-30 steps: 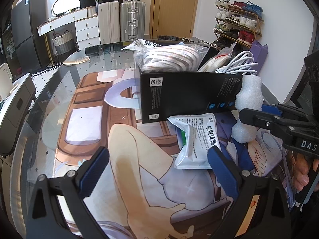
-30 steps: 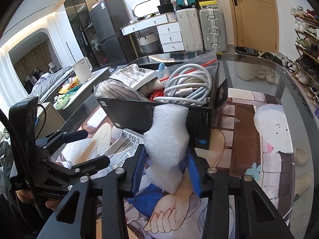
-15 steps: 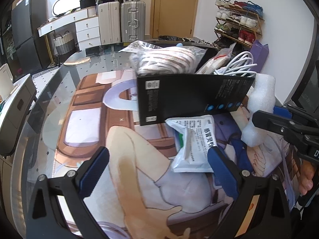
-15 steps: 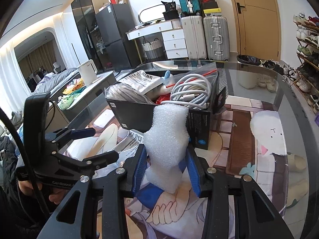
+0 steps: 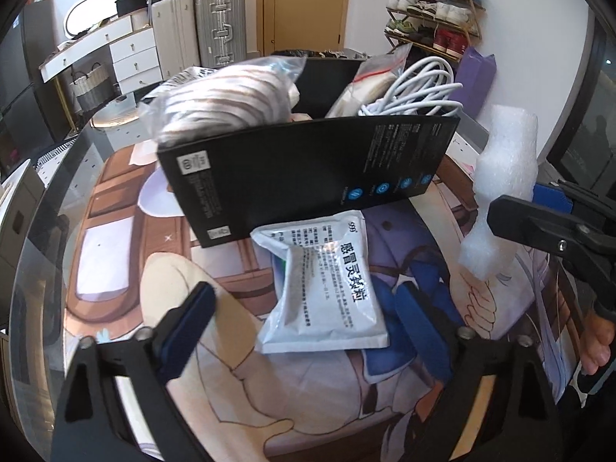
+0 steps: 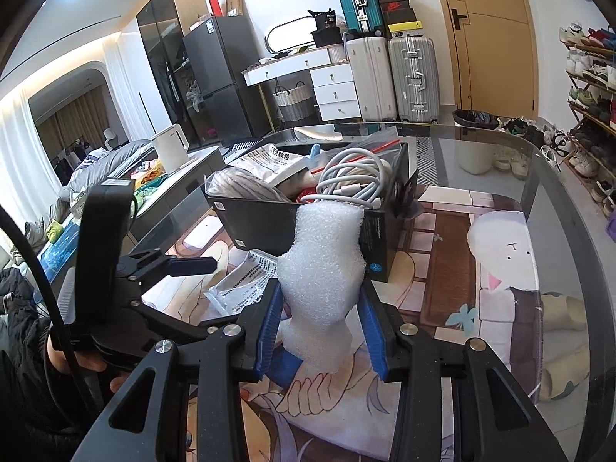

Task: Organize soft objects
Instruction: 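Grasp the second white medicine packet with the left tool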

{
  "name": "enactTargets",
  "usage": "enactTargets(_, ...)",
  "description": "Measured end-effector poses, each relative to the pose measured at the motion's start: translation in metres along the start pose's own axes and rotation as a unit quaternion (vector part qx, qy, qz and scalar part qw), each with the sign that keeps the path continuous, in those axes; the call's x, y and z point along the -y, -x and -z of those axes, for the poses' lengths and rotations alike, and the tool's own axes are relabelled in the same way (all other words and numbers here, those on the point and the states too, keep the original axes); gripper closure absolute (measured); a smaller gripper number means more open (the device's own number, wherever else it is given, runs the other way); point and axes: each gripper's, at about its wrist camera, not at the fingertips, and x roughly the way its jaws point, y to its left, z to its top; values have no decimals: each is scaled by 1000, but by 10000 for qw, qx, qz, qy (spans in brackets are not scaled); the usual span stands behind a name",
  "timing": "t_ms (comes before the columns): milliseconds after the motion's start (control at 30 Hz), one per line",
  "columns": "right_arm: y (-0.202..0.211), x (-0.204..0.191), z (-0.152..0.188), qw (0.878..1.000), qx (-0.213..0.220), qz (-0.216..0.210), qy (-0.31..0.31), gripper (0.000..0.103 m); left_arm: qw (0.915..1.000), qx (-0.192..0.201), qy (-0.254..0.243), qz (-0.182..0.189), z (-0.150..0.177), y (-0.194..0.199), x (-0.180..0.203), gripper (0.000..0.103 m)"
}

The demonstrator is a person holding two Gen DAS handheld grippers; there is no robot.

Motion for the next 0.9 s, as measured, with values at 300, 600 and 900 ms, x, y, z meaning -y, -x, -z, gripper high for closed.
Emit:
enactTargets(300,2,-4,-1,10000,7,7,33,63,9995,93,-223,191,-4,6,7,57)
enactTargets(600,4,-5,-2,10000,19,41,67,63,9982,173,-504,286,-1,15,23,64)
enactTargets(900,12,-10,-5,9998,109,65,152,63,9977,553,-253,294,3,35,10,64)
